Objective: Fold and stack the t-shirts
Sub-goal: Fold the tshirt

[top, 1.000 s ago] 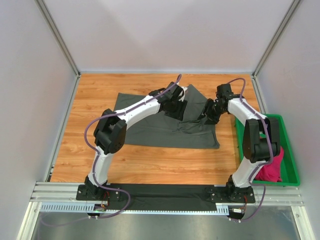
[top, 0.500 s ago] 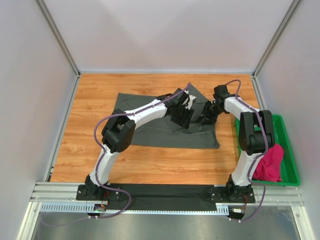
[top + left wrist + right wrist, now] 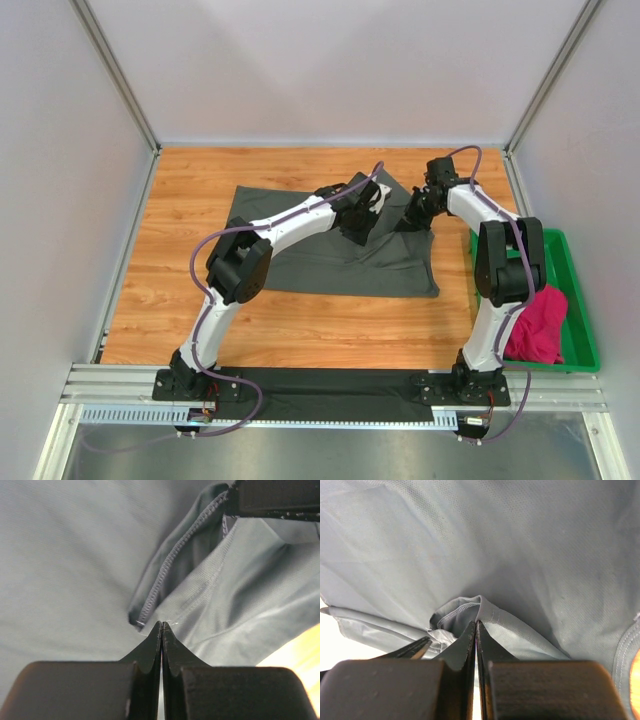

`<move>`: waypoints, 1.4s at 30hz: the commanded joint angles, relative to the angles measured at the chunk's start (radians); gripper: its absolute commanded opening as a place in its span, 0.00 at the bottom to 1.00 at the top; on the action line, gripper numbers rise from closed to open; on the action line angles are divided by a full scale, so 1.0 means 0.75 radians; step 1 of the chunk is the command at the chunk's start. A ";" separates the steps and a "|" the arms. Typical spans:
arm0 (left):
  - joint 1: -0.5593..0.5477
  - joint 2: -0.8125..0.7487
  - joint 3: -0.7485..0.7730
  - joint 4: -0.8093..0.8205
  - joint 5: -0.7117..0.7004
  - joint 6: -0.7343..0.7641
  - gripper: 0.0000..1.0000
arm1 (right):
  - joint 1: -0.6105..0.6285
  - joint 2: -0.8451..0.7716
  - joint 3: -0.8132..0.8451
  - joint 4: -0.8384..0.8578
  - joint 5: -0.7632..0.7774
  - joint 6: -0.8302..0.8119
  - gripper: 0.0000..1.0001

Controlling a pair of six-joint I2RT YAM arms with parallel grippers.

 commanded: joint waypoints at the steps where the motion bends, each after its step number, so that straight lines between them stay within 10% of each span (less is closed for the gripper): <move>1: 0.000 -0.003 0.055 -0.024 -0.114 0.005 0.00 | 0.009 0.035 0.069 0.026 -0.017 -0.012 0.00; 20: 0.028 -0.086 0.073 -0.145 -0.229 -0.128 0.04 | 0.064 0.209 0.269 -0.027 -0.048 -0.020 0.02; 24: 0.030 -0.115 0.071 -0.090 -0.020 -0.122 0.14 | 0.060 0.207 0.302 -0.118 0.020 -0.061 0.39; 30: 0.035 -0.123 -0.045 0.182 0.390 -0.240 0.15 | -0.014 -0.038 0.182 -0.293 0.210 -0.120 0.47; 38: 0.041 0.089 -0.037 0.446 0.507 -0.419 0.07 | -0.028 -0.407 -0.471 0.040 -0.088 0.066 0.01; 42: 0.071 0.167 0.034 0.387 0.462 -0.382 0.06 | -0.028 -0.450 -0.583 0.077 -0.032 0.044 0.00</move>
